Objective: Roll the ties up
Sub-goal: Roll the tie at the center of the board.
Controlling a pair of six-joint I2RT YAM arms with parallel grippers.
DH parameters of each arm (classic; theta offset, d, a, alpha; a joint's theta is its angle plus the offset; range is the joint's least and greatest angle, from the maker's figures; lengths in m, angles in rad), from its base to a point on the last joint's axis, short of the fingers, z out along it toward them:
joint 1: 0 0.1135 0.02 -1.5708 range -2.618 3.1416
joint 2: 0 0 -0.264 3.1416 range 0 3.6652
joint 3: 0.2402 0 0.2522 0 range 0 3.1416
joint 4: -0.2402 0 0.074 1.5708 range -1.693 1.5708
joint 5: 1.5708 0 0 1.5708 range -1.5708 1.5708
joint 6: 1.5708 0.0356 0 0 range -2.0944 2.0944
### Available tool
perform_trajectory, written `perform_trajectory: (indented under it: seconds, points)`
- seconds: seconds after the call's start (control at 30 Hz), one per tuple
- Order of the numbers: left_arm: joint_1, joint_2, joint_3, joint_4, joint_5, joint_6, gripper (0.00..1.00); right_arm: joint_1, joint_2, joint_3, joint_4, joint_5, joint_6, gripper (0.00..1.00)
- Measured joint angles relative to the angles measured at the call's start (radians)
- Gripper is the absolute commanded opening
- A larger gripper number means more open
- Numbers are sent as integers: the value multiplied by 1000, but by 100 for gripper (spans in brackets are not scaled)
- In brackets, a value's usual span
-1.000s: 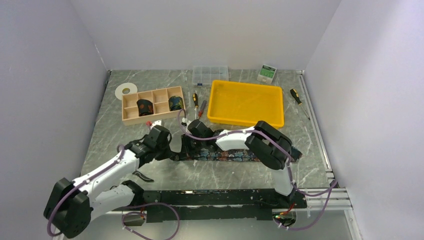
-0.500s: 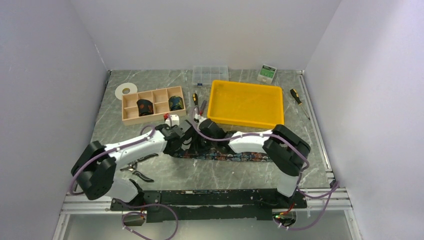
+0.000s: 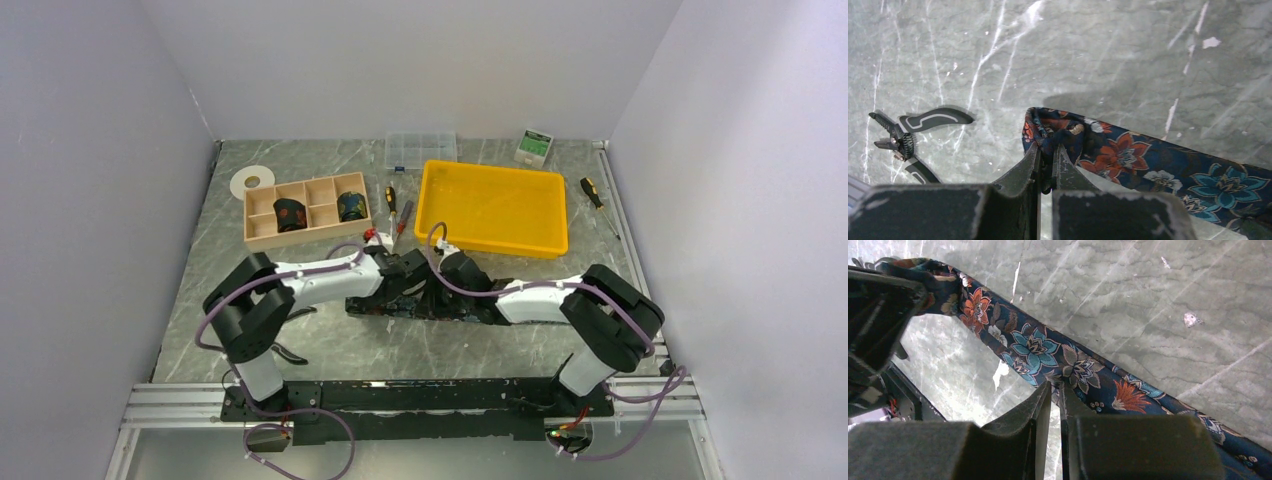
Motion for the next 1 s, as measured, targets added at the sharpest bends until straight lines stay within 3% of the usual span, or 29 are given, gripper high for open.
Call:
perform_trajectory:
  seconds: [0.23, 0.4, 0.53, 0.7, 1.0]
  points:
    - [-42, 90, 51, 12, 1, -17, 5, -10, -46, -64, 43, 12, 10, 17]
    - [-48, 91, 45, 74, 32, 6, 30, -28, -127, -124, 40, 26, 8, 18]
    - [-48, 71, 20, 142, 82, 43, 43, -34, -169, -132, 38, 41, 2, 18]
    - [-48, 40, 0, 199, 131, 66, 53, -34, -181, -132, 34, 44, -5, 18]
    - [-48, -71, -69, 260, 186, 79, 60, -34, -164, -110, 11, 26, -19, 23]
